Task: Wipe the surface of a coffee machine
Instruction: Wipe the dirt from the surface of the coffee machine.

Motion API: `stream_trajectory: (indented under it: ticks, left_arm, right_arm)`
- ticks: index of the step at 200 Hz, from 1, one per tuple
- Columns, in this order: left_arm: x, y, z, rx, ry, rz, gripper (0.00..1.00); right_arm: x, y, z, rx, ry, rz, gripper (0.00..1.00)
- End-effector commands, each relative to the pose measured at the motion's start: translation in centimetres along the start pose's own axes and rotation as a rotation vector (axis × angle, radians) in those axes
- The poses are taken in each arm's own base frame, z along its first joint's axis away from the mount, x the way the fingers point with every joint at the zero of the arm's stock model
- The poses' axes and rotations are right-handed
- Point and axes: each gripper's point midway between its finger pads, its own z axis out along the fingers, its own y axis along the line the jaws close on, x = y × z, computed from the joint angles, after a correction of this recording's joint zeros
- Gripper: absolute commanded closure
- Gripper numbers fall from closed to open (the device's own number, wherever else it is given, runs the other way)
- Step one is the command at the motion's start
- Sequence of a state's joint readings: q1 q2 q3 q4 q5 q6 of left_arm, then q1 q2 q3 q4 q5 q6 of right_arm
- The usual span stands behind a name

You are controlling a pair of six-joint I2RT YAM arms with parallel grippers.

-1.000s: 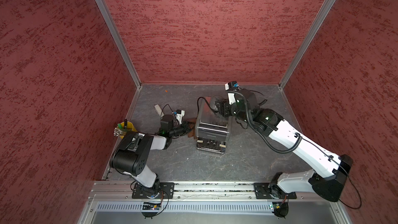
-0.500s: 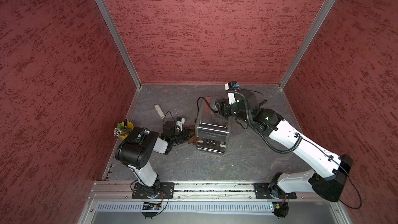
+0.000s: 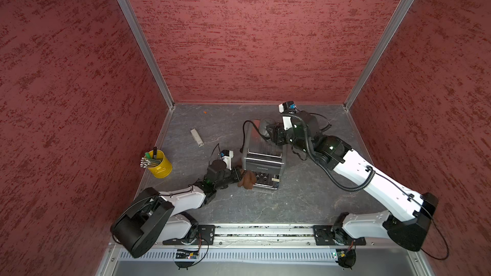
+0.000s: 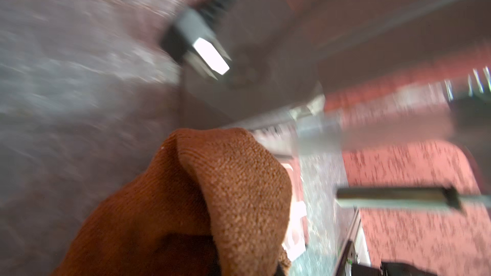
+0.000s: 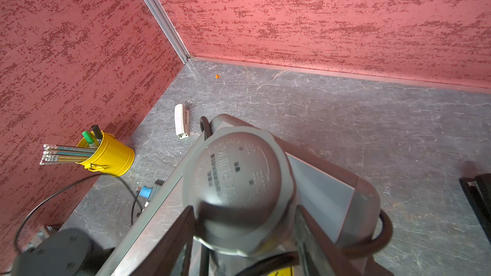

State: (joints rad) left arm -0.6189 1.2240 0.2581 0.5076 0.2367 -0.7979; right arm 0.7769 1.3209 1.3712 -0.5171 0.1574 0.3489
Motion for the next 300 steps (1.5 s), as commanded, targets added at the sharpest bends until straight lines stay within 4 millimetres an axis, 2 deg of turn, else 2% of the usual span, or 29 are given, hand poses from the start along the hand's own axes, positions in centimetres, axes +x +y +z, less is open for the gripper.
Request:
stream_trajectory:
  ticks: [1,25,30,49,97,147,213,240,280,300]
  left_arm:
    - [0.7,1.6,-0.9,-0.081,-0.017,0.010,1.00]
    - [0.9,0.7,-1.0,-0.042,-0.033,0.002,1.00]
    - [0.5,-0.1,-1.0,-0.011,-0.056,0.011,1.00]
    - [1.1,-1.1,-0.6,0.010,-0.065,0.024,1.00]
    - [3.6,-2.2,2.2,0.025,-0.034,0.008,1.00]
    - [6.2,-4.7,5.8,0.106,0.016,-0.018,1.00]
    - [8.8,-6.0,8.2,0.155,0.078,-0.067,1.00]
    - [8.9,-5.2,8.2,0.154,0.069,-0.096,1.00]
    - [7.9,-2.6,6.4,0.076,0.014,-0.104,1.00]
    - [7.8,-2.4,5.6,0.051,0.024,-0.069,1.00]
  right_arm:
    - [1.4,-0.3,0.0,0.001,0.044,0.003,0.41]
    - [1.4,-0.2,0.2,-0.005,0.046,0.004,0.41]
    - [1.5,-0.2,0.2,-0.006,0.048,0.004,0.41]
    - [1.5,-0.2,0.3,-0.007,0.048,0.005,0.41]
    - [1.5,0.0,0.3,-0.014,0.047,0.010,0.41]
    - [1.8,-0.3,0.1,-0.007,0.055,0.010,0.42]
    - [2.1,-0.4,0.2,-0.003,0.062,0.008,0.42]
    - [2.1,-0.4,0.2,-0.002,0.063,0.006,0.42]
    - [2.2,-0.5,0.1,0.001,0.065,0.006,0.42]
    - [2.1,-0.5,0.2,0.000,0.066,0.006,0.42]
